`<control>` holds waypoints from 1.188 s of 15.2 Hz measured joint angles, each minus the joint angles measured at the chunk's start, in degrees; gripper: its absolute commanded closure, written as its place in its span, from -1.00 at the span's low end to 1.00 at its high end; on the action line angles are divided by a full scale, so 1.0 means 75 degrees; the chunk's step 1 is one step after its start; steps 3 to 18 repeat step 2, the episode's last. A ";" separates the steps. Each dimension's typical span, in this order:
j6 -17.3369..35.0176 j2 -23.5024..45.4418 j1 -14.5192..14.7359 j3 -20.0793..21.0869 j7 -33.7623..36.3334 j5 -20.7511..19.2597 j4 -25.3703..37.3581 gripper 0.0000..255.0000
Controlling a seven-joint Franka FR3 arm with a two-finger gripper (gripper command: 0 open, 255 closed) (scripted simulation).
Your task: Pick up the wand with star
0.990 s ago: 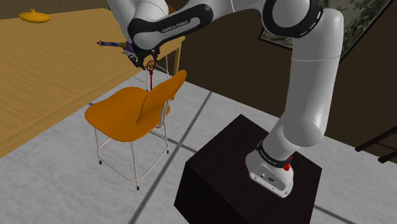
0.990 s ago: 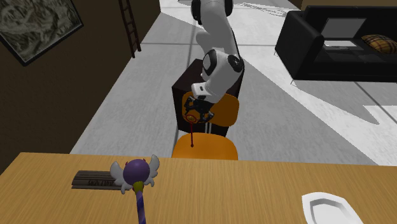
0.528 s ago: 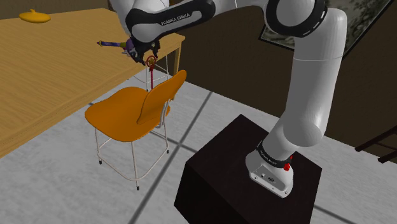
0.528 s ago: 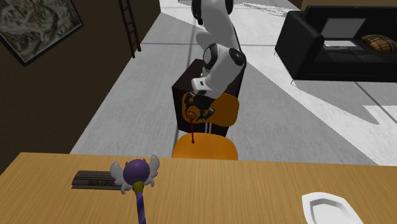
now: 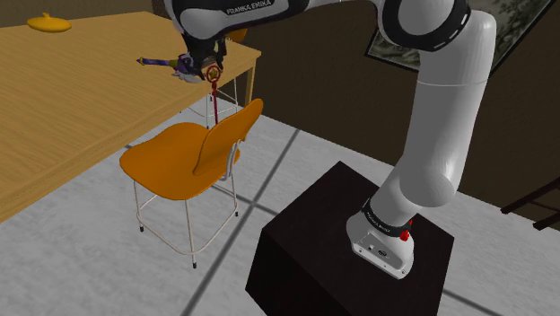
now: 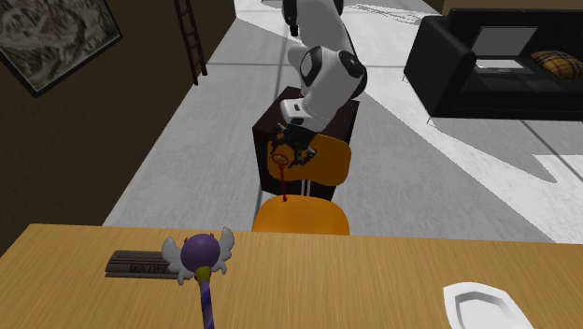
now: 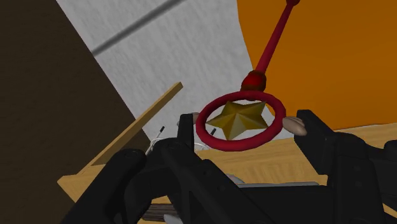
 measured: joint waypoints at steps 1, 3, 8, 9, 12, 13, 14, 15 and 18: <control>-0.0080 -0.0001 0.0012 0.0005 -0.0038 0.0013 0.0087 1.00; -0.0123 -0.0017 0.0010 0.0008 -0.0070 0.0024 0.0124 1.00; -0.0123 -0.0017 0.0010 0.0008 -0.0070 0.0024 0.0124 1.00; -0.0123 -0.0017 0.0010 0.0008 -0.0070 0.0024 0.0124 1.00; -0.0123 -0.0017 0.0010 0.0008 -0.0070 0.0024 0.0124 1.00; -0.0123 -0.0017 0.0010 0.0008 -0.0070 0.0024 0.0124 1.00; -0.0123 -0.0017 0.0010 0.0008 -0.0070 0.0024 0.0124 1.00; -0.0123 -0.0017 0.0010 0.0008 -0.0070 0.0024 0.0124 1.00; -0.0123 -0.0017 0.0010 0.0008 -0.0070 0.0024 0.0124 1.00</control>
